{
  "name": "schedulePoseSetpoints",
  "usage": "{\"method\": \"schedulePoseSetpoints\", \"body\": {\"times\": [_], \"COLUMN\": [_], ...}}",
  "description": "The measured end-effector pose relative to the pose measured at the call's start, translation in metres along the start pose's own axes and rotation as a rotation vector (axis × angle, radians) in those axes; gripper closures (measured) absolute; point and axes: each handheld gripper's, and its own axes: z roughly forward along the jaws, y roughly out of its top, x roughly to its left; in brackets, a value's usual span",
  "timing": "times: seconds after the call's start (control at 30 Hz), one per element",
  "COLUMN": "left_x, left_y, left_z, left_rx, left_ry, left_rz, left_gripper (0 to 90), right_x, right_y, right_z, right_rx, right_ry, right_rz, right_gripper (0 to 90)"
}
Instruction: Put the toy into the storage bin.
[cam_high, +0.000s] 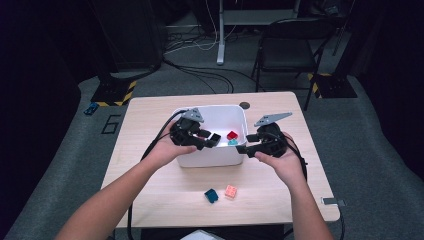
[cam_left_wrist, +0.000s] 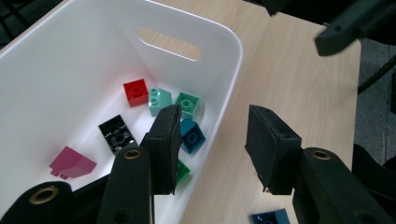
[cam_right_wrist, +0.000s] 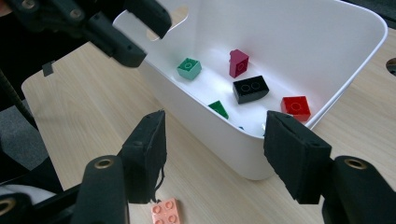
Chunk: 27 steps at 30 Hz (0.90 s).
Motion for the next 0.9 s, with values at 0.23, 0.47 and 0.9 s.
{"method": "schedulePoseSetpoints", "body": {"times": [0.23,0.47,0.9], "left_x": [-0.016,-0.028,-0.04], "left_y": [-0.019,-0.038,-0.077], "left_z": [0.003,0.007,0.029], "left_rx": [0.008,0.011,0.024], "left_ry": [-0.023,-0.031,-0.064], "left_rz": [0.019,0.027,0.009], "left_gripper": [53.8,52.8,43.9], "right_x": [0.0,0.001,0.001], "right_y": [0.0,0.0,0.0], "right_z": [0.0,0.0,0.001], "right_rx": [-0.001,0.001,0.003], "right_ry": [0.0,0.0,0.0], "right_rz": [0.005,-0.001,0.001], "right_gripper": [38.5,38.5,38.5]}}
